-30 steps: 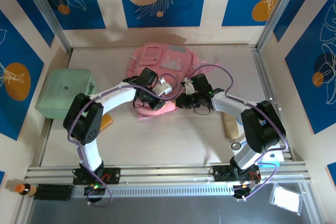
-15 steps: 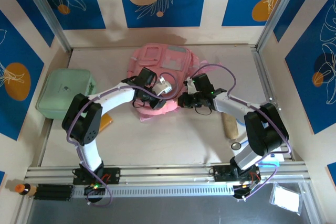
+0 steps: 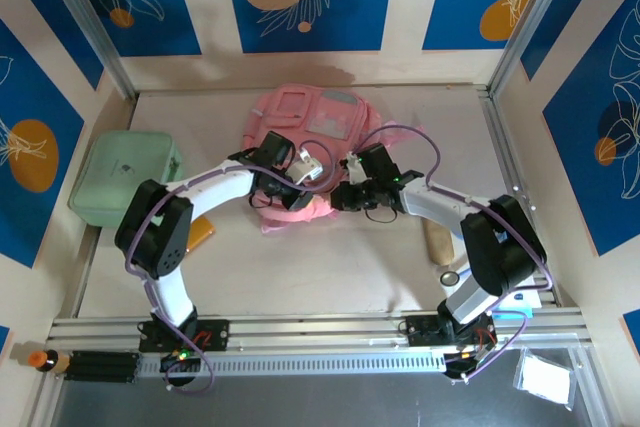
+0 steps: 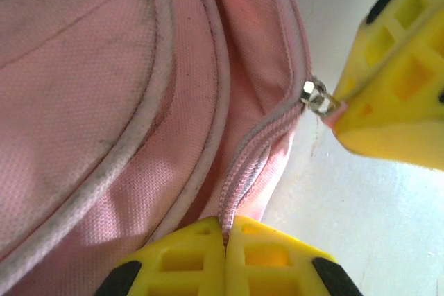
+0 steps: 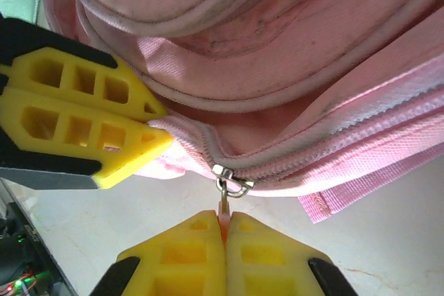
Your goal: Pack the student bag
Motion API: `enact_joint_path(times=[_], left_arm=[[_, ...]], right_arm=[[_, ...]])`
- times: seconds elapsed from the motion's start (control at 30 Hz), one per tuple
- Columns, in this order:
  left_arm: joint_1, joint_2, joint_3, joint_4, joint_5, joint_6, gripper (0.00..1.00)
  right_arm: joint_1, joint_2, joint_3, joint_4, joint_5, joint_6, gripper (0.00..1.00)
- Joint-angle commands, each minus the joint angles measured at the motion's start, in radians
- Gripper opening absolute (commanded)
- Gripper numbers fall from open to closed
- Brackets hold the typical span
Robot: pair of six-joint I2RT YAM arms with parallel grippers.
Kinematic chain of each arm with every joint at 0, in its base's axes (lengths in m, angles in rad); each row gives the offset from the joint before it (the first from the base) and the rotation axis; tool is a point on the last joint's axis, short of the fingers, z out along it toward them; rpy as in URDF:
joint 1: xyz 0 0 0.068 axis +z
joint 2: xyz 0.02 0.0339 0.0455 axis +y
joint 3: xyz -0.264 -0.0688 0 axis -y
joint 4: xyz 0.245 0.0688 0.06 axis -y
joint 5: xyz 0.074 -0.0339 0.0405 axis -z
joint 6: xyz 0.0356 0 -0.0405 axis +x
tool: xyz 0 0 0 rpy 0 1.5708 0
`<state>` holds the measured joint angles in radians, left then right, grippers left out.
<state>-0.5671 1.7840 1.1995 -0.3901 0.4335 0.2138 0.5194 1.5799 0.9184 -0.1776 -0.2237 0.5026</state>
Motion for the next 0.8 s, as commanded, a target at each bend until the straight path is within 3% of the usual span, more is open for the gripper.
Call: enact_joint_path(times=[0.0,0.07,0.13,0.6,0.77], left_arm=[[0.000,-0.054,-0.012,0.098,0.048,-0.014,0.00],[0.000,-0.058,-0.019,0.102,0.057,-0.017,0.00],[-0.001,-0.058,-0.022,0.104,0.061,-0.019,0.00],[0.000,-0.054,-0.025,0.093,0.076,-0.018,0.00],[-0.002,-0.055,-0.032,0.088,0.079,-0.014,0.00]], right_arm=[[-0.028,-0.065,-0.018,0.020,-0.073,0.030,0.09],[-0.036,-0.073,-0.015,0.009,-0.029,0.043,0.24],[-0.043,-0.078,-0.016,-0.006,0.037,0.058,0.32],[-0.079,-0.032,0.058,-0.046,0.116,0.089,0.38],[-0.093,0.019,0.093,-0.011,0.037,0.190,0.37]])
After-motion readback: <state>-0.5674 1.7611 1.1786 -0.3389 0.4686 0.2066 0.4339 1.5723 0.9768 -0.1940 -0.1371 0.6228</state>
